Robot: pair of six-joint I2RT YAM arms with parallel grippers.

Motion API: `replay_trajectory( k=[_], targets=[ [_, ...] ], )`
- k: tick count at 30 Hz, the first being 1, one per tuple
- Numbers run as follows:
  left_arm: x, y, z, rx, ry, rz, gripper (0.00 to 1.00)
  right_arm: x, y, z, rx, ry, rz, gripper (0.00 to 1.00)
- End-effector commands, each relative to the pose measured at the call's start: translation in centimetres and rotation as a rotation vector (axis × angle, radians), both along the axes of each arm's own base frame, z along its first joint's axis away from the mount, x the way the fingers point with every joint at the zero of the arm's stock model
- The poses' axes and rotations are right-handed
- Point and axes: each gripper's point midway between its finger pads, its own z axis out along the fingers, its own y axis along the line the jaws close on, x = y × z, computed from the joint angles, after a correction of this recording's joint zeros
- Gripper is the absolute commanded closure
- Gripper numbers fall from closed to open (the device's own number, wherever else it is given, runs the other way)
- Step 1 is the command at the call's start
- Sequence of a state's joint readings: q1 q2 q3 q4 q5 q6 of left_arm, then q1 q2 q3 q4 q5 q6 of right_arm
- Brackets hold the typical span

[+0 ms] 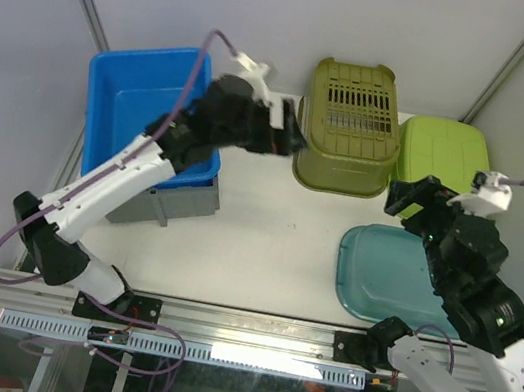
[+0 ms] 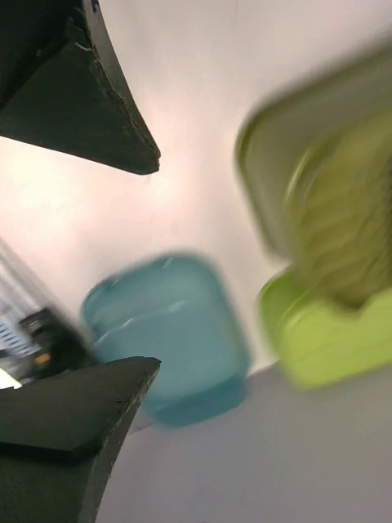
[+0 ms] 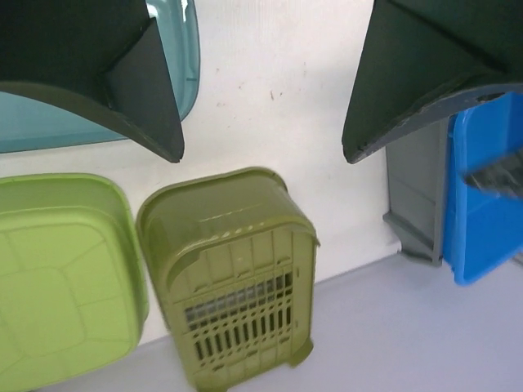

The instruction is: Turn the large container upside down

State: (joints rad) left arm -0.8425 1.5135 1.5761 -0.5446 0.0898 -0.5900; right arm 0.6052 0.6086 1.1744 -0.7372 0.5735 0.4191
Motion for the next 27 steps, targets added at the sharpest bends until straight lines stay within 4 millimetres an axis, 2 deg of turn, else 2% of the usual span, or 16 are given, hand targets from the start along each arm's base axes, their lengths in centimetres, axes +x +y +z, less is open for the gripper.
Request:
replay_trajectory(
  k=[1,3,4,8,12,17,19,24,27],
  targets=[
    [6.7,13.2,-1.4,0.294,-0.031,0.451,0.01,2.7,6.0,-2.0,0.079,0.067,0.176,0.17],
    [8.9,17.3,-1.8,0.382,-0.036,0.601,0.01,3.3,8.1,-3.8,0.101,0.124,0.24,0.15],
    [9.7,18.8,-2.1,0.418,-0.041,0.652,0.01,3.4,9.0,-4.7,0.11,0.151,0.266,0.15],
    [12.7,22.6,-4.1,0.506,-0.021,0.755,0.01,3.7,10.7,-6.7,0.131,0.215,0.318,0.14],
    [14.5,22.6,-7.9,0.562,0.026,0.717,0.05,3.5,10.3,-7.0,0.124,0.214,0.307,0.15],
    [15.2,22.7,-10.5,0.585,0.05,0.712,0.24,2.9,8.9,-6.8,0.12,0.196,0.268,0.14],
    [15.4,22.9,-10.9,0.589,0.042,0.714,0.33,2.8,8.6,-6.8,0.113,0.197,0.255,0.14],
    [15.5,23.0,-12.0,0.61,0.039,0.692,0.66,2.7,8.2,-6.8,0.091,0.209,0.245,0.15],
    [15.4,23.0,-10.3,0.592,0.005,0.685,0.83,2.7,8.2,-6.5,0.097,0.199,0.245,0.15]
  ],
)
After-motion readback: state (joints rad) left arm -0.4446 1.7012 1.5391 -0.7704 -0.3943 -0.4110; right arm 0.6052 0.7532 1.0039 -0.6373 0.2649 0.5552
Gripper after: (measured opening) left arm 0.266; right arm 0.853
